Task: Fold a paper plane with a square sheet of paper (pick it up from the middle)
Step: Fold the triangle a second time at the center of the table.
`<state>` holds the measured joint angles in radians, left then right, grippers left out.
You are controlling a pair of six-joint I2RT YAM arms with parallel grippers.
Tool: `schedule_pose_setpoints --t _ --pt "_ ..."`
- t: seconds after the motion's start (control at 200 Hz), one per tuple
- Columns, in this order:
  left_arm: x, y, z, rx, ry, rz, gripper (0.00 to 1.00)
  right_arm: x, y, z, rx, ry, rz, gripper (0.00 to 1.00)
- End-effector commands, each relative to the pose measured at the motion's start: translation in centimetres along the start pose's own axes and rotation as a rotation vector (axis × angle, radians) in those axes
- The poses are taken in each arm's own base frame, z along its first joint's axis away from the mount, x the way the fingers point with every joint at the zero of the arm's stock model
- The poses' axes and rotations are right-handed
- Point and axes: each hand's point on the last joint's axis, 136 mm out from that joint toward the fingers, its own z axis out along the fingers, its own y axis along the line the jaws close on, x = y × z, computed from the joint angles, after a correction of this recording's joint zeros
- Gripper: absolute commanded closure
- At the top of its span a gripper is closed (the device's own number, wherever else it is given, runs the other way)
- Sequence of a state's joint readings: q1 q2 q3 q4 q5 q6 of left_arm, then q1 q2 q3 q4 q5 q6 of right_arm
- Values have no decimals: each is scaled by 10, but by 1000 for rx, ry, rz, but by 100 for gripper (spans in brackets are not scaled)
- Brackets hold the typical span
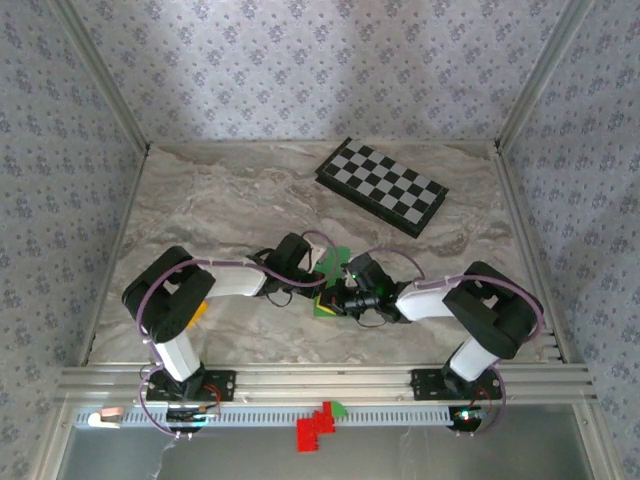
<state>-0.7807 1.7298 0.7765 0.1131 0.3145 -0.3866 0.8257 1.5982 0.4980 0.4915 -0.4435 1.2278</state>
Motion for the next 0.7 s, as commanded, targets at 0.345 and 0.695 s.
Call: schedule_pose_setpoints --t 0.345,0.695 --pt "51 37 10 -130 166 -62 100 8 -25 15 40 28 71 100" --pt "51 36 10 -129 167 -62 100 2 8 6 5 3 11 100"
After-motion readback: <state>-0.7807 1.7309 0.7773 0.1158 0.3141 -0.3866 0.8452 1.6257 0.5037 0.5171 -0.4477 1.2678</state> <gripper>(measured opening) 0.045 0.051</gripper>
